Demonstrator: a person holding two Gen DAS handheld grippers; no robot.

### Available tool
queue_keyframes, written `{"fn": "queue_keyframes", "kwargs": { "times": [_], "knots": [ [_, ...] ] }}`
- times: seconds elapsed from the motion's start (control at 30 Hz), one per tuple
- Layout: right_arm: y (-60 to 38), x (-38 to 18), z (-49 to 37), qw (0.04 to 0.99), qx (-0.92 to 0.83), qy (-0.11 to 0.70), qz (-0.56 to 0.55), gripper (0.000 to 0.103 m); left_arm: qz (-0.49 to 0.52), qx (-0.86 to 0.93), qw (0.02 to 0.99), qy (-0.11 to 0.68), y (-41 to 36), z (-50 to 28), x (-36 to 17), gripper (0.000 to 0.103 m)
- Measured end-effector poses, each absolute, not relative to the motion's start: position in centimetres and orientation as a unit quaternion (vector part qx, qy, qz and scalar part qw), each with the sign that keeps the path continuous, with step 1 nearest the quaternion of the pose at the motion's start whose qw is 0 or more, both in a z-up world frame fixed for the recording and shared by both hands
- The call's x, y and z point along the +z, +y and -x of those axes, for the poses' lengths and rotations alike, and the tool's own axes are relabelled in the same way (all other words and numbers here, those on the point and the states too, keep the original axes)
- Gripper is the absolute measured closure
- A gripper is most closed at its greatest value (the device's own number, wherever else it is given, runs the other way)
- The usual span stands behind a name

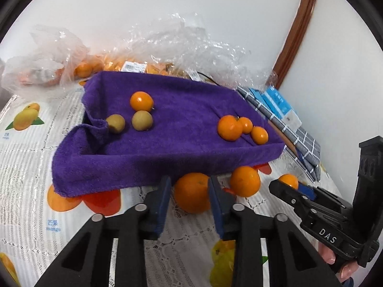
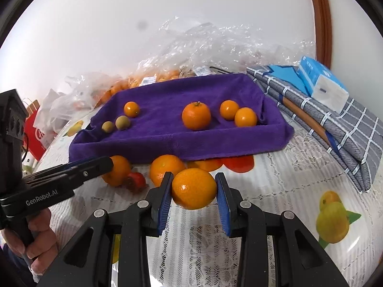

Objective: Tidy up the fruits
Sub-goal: 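Grasp a large orange with the left gripper while the right gripper grasps another orange, then lift both held oranges and carry them over the purple towel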

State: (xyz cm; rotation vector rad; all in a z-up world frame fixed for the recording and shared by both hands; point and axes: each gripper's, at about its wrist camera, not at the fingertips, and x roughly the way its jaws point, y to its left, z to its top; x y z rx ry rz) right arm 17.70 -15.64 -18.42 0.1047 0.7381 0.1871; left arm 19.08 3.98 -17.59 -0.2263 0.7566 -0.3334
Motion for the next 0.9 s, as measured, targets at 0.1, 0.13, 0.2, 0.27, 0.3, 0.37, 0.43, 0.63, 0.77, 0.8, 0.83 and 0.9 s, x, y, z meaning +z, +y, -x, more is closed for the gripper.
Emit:
{"fn": "queue_keyframes", "kwargs": {
  "times": [0.1,0.13,0.2,0.27,0.3,0.37,0.43,0.63,0.77,0.8,0.83,0.9],
  "knots": [
    [-15.7,-18.4,-17.8,0.927,0.089,0.361,-0.054,0.068,0.115,-0.149,0.917,0.352,4.5,-18.6,-17.2,0.075],
    [-15.7,-18.4,-17.7,0.927,0.088,0.359,-0.054,0.068,0.116,-0.147,0.917,0.351,4.6,-18.5,-17.2,0.075],
    [-15.7,-18.3,-17.6,0.929,0.086,0.357,-0.053,0.068,0.118,-0.148,0.914,0.360,4.6,-18.3,-17.4,0.075],
    [-15.8,-18.3,-17.5,0.930,0.083,0.355,-0.052,0.068,0.114,-0.156,0.909,0.369,4.4,-18.1,-17.5,0.073],
    [-15.8,-18.3,-17.6,0.930,0.084,0.355,-0.053,0.068,0.112,-0.161,0.908,0.370,4.3,-18.0,-17.5,0.069],
    [-15.8,-18.3,-17.5,0.929,0.084,0.357,-0.055,0.068,0.107,-0.170,0.908,0.369,3.9,-18.0,-17.4,0.062],
    [-15.8,-18.3,-17.6,0.928,0.084,0.359,-0.056,0.068,0.101,-0.178,0.905,0.372,3.5,-18.1,-17.4,0.057],
    [-15.5,-18.2,-17.4,0.930,0.083,0.356,-0.049,0.068,0.086,-0.178,0.894,0.401,2.7,-19.0,-18.1,0.055],
    [-15.6,-18.4,-17.6,0.927,0.087,0.360,-0.054,0.068,0.113,-0.191,0.888,0.403,3.3,-19.4,-18.4,0.070],
    [-15.6,-18.4,-17.6,0.926,0.091,0.362,-0.056,0.068,0.121,-0.195,0.886,0.404,3.5,-19.5,-18.5,0.070],
    [-15.6,-18.4,-17.7,0.926,0.093,0.363,-0.056,0.068,0.124,-0.195,0.886,0.402,3.6,-19.5,-18.5,0.070],
    [-15.4,-18.5,-17.8,0.924,0.095,0.366,-0.052,0.068,0.126,-0.188,0.892,0.391,3.8,-19.1,-18.2,0.071]
  ]
}}
